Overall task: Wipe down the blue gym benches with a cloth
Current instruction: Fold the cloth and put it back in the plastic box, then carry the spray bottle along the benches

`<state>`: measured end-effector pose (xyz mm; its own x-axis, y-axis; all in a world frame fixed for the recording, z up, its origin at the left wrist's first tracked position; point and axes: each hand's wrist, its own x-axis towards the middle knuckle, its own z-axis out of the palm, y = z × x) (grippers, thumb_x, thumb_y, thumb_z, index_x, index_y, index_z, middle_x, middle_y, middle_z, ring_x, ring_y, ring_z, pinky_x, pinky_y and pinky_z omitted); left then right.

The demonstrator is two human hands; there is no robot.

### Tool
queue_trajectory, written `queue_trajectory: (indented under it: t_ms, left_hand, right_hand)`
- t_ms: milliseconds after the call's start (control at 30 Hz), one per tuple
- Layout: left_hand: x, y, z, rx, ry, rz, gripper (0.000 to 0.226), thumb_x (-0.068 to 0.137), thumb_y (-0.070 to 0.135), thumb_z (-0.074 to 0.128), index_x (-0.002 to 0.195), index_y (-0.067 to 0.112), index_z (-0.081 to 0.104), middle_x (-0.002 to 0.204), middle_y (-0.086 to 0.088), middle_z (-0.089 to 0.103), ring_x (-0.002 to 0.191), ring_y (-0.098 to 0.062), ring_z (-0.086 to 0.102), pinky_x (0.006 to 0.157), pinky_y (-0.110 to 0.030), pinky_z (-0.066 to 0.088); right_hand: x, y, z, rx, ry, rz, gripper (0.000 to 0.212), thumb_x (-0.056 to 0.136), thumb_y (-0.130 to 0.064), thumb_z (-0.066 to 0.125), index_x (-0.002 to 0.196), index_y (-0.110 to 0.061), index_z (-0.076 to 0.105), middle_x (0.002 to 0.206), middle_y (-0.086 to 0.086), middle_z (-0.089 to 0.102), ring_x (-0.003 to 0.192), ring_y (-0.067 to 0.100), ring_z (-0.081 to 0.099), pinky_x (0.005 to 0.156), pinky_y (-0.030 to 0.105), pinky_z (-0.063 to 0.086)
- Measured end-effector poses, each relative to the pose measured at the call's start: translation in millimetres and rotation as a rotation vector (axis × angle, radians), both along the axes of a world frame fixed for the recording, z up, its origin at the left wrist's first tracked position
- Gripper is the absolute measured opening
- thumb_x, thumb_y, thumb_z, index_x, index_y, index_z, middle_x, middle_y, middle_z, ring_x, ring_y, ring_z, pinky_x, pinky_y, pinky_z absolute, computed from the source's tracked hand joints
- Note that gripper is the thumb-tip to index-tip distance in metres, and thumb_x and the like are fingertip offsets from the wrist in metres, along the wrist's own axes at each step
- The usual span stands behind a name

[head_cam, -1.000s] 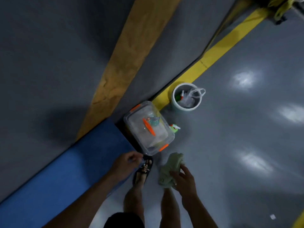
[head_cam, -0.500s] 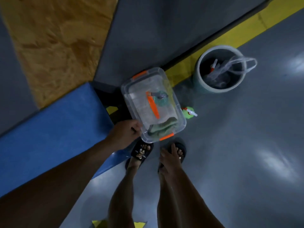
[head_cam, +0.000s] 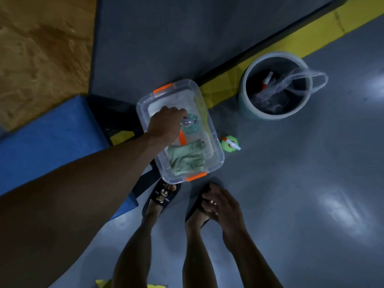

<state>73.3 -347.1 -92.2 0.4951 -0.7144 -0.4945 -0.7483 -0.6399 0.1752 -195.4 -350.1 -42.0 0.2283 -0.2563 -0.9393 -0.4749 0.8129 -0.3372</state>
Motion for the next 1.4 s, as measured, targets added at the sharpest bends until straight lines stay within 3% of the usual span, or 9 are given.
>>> queue_trajectory:
  t_ms: [267,467,633,733,867,967,1033,1167,1400]
  left_hand:
    - [-13,24,42,-0.170,0.099,-0.049,0.020,0.090,0.012,0.057,0.110,0.017,0.062,0.102,-0.004,0.062,0.098,-0.026,0.051,0.072,-0.044,0.051]
    - [-46,59,170,-0.388,0.433,0.030,0.024,0.086,0.043,0.063,0.107,0.031,0.068,0.093,0.015,0.064,0.085,-0.009,0.054,0.073,-0.034,0.048]
    - [-75,80,308,-0.564,0.713,0.316,0.024,0.080,0.037,0.077,0.099,0.025,0.072,0.095,0.012,0.070,0.093,-0.010,0.065,0.079,-0.032,0.054]
    - [-85,94,373,-0.705,0.720,0.463,0.017,0.076,0.024,0.083,0.088,0.019,0.072,0.086,0.006,0.072,0.083,-0.011,0.068,0.072,-0.029,0.054]
    - [-88,125,439,-0.870,0.795,0.629,0.015,0.078,0.012,0.080,0.090,0.010,0.071,0.077,0.000,0.071,0.071,-0.012,0.067,0.066,-0.024,0.051]
    - [-79,160,481,-0.961,0.855,0.654,0.014,0.086,0.002,0.067,0.100,-0.001,0.068,0.080,-0.004,0.073,0.075,-0.016,0.067,0.068,-0.027,0.050]
    - [-75,185,508,-1.012,0.837,0.636,0.015,0.089,0.002,0.063,0.103,-0.003,0.067,0.080,-0.004,0.073,0.075,-0.019,0.066,0.070,-0.029,0.052]
    - [-73,236,556,-1.086,0.779,0.655,0.017,0.089,0.010,0.064,0.101,-0.001,0.067,0.074,-0.024,0.066,0.067,-0.025,0.060,0.069,-0.030,0.053]
    - [-99,354,615,-1.172,0.547,0.642,0.009,0.096,0.012,0.059,0.092,0.006,0.063,0.070,-0.018,0.066,0.065,-0.033,0.063,0.069,-0.045,0.052]
  right_hand:
    - [39,-39,24,-0.204,-0.170,0.136,0.023,0.095,-0.012,0.057,0.116,-0.018,0.063,0.102,0.008,0.071,0.083,0.013,0.069,0.069,0.024,0.049]
    - [48,-59,108,-0.569,-0.364,0.506,0.072,0.078,-0.018,0.081,0.138,-0.033,0.046,0.133,-0.019,0.053,0.118,-0.010,0.051,0.084,0.005,0.043]
    - [55,-68,218,-0.547,-0.574,0.788,0.042,0.077,-0.023,0.081,0.116,-0.031,0.065,0.097,-0.009,0.071,0.088,0.004,0.067,0.072,0.025,0.052]
    - [64,-65,285,-0.525,-0.692,0.859,0.017,0.082,-0.019,0.076,0.098,-0.026,0.072,0.078,-0.008,0.068,0.072,0.003,0.062,0.064,0.023,0.046]
    - [78,-34,363,-0.414,-0.758,0.827,0.021,0.088,-0.021,0.069,0.108,-0.023,0.072,0.098,0.003,0.074,0.096,0.016,0.069,0.077,0.028,0.051]
    - [84,-5,408,-0.463,-0.783,0.831,0.019,0.093,-0.009,0.063,0.110,-0.011,0.071,0.096,0.007,0.074,0.094,0.014,0.067,0.079,0.027,0.049]
    - [89,16,439,-0.514,-0.780,0.877,0.021,0.092,-0.002,0.061,0.104,-0.015,0.072,0.091,-0.004,0.075,0.089,0.005,0.068,0.076,0.018,0.048]
    - [103,68,487,-0.687,-0.828,0.962,0.013,0.093,-0.010,0.063,0.089,-0.018,0.073,0.072,0.002,0.069,0.069,0.009,0.064,0.064,0.021,0.044]
    - [103,185,541,-0.795,-0.986,0.963,0.020,0.090,-0.023,0.065,0.082,-0.006,0.071,0.072,0.015,0.067,0.067,0.035,0.063,0.063,0.050,0.050]
